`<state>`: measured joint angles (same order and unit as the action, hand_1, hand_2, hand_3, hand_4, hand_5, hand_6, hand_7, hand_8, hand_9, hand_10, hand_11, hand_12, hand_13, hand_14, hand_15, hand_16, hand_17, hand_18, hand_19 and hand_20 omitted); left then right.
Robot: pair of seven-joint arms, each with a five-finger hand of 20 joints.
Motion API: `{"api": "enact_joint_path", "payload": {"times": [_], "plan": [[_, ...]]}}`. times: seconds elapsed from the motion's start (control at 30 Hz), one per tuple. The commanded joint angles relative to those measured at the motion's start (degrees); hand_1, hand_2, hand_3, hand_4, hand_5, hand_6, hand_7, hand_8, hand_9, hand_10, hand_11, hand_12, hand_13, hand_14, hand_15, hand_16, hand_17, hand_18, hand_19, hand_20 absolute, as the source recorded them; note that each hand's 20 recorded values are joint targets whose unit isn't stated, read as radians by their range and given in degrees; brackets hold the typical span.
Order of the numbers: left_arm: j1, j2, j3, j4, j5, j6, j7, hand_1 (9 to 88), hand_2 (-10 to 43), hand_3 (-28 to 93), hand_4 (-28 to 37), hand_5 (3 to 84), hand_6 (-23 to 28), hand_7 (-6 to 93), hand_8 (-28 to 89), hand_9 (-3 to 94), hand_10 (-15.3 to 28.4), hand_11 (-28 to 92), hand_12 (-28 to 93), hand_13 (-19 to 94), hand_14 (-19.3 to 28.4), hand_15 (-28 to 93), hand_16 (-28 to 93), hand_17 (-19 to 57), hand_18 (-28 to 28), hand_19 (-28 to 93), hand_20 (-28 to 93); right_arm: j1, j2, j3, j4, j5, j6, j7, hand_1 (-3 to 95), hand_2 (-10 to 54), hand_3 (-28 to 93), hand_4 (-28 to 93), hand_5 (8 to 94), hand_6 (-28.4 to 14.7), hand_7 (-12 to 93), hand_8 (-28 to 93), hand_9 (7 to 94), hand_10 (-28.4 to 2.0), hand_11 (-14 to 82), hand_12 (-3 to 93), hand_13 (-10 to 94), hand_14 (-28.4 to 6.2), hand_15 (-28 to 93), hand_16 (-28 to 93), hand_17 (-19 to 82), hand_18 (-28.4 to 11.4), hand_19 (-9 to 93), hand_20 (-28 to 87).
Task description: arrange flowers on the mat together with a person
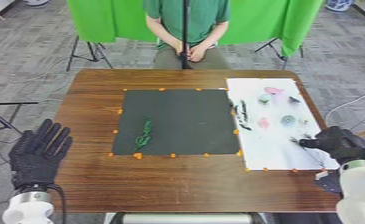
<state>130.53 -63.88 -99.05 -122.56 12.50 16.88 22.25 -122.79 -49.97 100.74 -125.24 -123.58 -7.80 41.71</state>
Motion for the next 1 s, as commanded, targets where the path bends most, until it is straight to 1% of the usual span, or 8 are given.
{"api": "enact_joint_path", "payload": {"times": [0.03,0.27,0.47,0.57,0.63,0.7,0.77,1.0], "plan": [[1.2,-0.14,0.27,-0.35,-0.72,1.49,0.11,27.7,14.1,76,-28.3,47.9,9.2,15.7,-11,42.5,13.7,22,7,32,16.9,34,-8,-7.2,16.6,41,11,1.9,-0.9,-0.7,0.7,-13.5,-6.2,3.3,24.3,-9.5,73,-28,55.8,-5.5,19,-12,46.1,-20.2,47.7,33.3,37,-19.4,59,21,11,-20.7,53,16],[1.3,-0.26,0.58,-0.24,-0.46,0.93,-0.16,27.7,14.1,76,-28.3,47.9,9.2,15.8,-11,42.6,13.6,22,7,32,16.9,35,-8,-7.2,16.6,42,11,3.7,-2.6,-1.9,2.8,-11.1,-11.3,4.0,29.6,-9.5,73,-28,63.5,-4.4,20,-13,53.0,-19.1,53.3,35.8,43,-18.8,67,22,14,-22.1,59,19],[1.3,-0.25,0.58,-0.23,-0.47,1.13,-0.11,27.7,14.1,76,-28.3,48.0,9.2,15.8,-11,42.7,13.6,23,7,32,16.9,35,-8,-7.2,16.6,42,11,4.2,-3.6,-2.9,4.6,-10.7,-11.2,3.5,31.4,-9.5,73,-28,65.8,-3.4,22,-13,55.6,-18.5,54.1,36.2,45,-18.4,68,23,15,-22.1,60,19],[1.2,-0.38,0.76,-0.28,-1.23,1.19,-0.05,27.7,14.1,76,-28.3,48.0,9.2,15.8,-11,42.7,13.6,23,7,32,17.0,35,-8,-7.2,16.6,42,11,4.5,-3.9,-3.6,5.4,-9.3,-10.4,4.2,33.2,-9.5,74,-28,67.6,-2.8,23,-13,57.4,-17.8,54.4,36.3,47,-17.8,67,23,16,-22.1,61,20],[1.3,-0.31,0.89,-0.3,-3.59,0.1,0.27,27.7,14.1,76,-28.3,48.0,9.2,15.8,-11,42.6,13.6,23,7,32,17.0,35,-8,-7.1,16.6,42,11,4.5,-4.4,-3.1,4.8,-4.2,-9.9,5.6,41.5,-8.5,72,-28,68.3,-2.5,34,0,60.6,-16.5,56.9,38.7,50,-16.3,67,26,17,-21.6,61,20],[1.3,-0.28,1.07,-0.19,-3.14,0.41,0.2,27.7,14.1,76,-28.3,48.0,9.1,15.8,-11,42.6,13.6,23,7,32,16.9,35,-8,-7.1,16.6,42,11,4.6,-4.8,-3.7,5.0,-4.4,-8.7,5.5,47.4,-7.3,71,-28,68.6,-1.7,43,4,64.4,-15.3,54.0,46.7,53,-15.2,66,26,18,-21.4,61,19],[1.3,-0.27,1.16,-0.17,-3.65,0.42,0.31,27.7,14.1,76,-28.3,48.0,9.2,15.9,-11,42.7,13.6,22,7,32,16.9,35,-8,-7.1,16.6,42,11,4.5,-4.6,-4.3,4.9,-5.1,-8.4,5.7,50.5,-6.5,72,-28,69.2,-1.1,46,8,67.1,-14.3,52.2,51.8,56,-14.6,66,26,19,-21.1,61,19],[1.3,-0.24,1.12,-0.15,-3.75,0.26,0.14,27.8,14.1,76,-28.3,48.0,9.1,15.8,-11,42.8,13.6,22,7,32,16.9,35,-8,-7.1,16.7,42,11,5.4,-4.1,-5.7,2.6,-0.1,-2.4,10.6,50.1,-6.5,75,-28,69.6,-0.3,48,13,69.0,-14.7,54.0,53.8,59,-14.8,67,27,20,-21.9,62,19]]}}
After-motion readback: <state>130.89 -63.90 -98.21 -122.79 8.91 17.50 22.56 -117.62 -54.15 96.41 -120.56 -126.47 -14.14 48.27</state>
